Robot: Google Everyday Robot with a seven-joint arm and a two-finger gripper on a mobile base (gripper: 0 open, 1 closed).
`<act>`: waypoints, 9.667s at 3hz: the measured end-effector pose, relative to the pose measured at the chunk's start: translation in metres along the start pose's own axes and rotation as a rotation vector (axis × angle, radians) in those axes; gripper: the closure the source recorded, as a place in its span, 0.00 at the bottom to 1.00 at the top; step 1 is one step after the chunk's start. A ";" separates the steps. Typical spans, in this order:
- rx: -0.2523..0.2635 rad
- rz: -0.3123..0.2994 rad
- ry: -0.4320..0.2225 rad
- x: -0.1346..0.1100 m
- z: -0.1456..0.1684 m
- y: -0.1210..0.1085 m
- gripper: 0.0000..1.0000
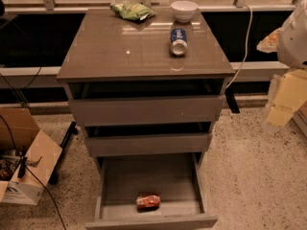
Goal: Pick coke can from bottom drawer and place on counter
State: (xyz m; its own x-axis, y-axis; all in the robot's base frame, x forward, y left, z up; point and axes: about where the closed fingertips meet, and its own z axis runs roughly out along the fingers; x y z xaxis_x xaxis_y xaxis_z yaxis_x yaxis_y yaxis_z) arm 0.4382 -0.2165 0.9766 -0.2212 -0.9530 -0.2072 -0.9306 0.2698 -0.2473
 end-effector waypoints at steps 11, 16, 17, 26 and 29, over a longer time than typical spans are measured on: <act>-0.258 0.014 -0.234 -0.042 0.291 0.039 0.00; -0.450 0.224 -0.458 -0.039 0.488 0.073 0.00; -0.465 0.257 -0.470 -0.042 0.519 0.083 0.00; -0.512 0.390 -0.499 -0.063 0.819 0.135 0.00; -0.534 0.405 -0.457 -0.085 0.877 0.154 0.16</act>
Offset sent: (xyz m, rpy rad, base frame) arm 0.0119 0.0089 -0.0273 -0.0662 -0.0557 0.0351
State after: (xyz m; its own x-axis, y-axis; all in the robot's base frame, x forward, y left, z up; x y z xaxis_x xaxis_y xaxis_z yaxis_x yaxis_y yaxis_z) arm 0.5695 0.0267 0.1258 -0.5375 -0.6134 -0.5786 -0.8429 0.3693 0.3915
